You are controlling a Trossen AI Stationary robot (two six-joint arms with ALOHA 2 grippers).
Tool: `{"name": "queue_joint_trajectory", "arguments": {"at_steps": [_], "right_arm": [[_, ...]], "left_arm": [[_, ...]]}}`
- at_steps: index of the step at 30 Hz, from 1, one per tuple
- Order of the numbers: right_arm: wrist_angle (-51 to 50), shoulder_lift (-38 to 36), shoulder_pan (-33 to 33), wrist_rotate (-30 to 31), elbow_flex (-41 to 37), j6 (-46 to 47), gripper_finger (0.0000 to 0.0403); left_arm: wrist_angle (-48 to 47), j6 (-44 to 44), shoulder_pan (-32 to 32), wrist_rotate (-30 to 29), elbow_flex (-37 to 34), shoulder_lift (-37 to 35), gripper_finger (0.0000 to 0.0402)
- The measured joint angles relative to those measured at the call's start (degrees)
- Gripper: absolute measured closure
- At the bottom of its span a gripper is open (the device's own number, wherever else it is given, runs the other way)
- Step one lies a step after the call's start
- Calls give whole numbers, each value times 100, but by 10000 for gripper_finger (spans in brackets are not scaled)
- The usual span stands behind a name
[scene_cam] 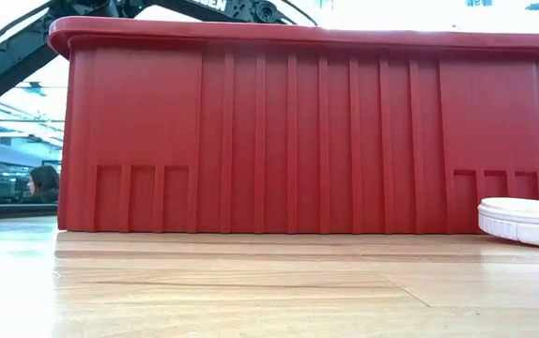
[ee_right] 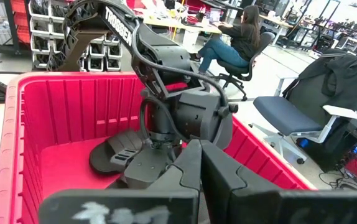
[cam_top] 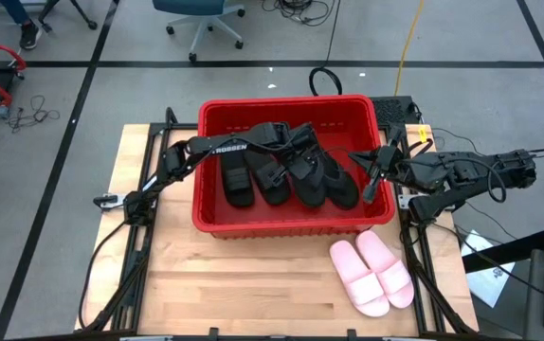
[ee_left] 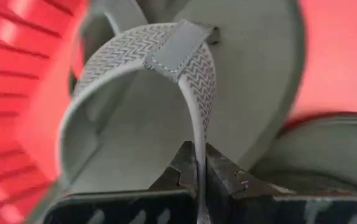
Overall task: Pick and place slides into bin
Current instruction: Put the black slipper into the red red container
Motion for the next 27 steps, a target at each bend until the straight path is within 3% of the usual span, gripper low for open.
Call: {"name": "queue_joint_trajectory", "arguments": {"at_steps": [8,14,27], "right_arm": [[0,0,0,0,0,2,403],[0,0,1,0,0,2,403],[2,2,2,9,-2,2,403]], "left_arm": [[-677,-931,-52,-42,41,-313,401],[-733,-1175,-24,382,26,-250,401],[-440,-1362,-16,646,-50,88,401]]}}
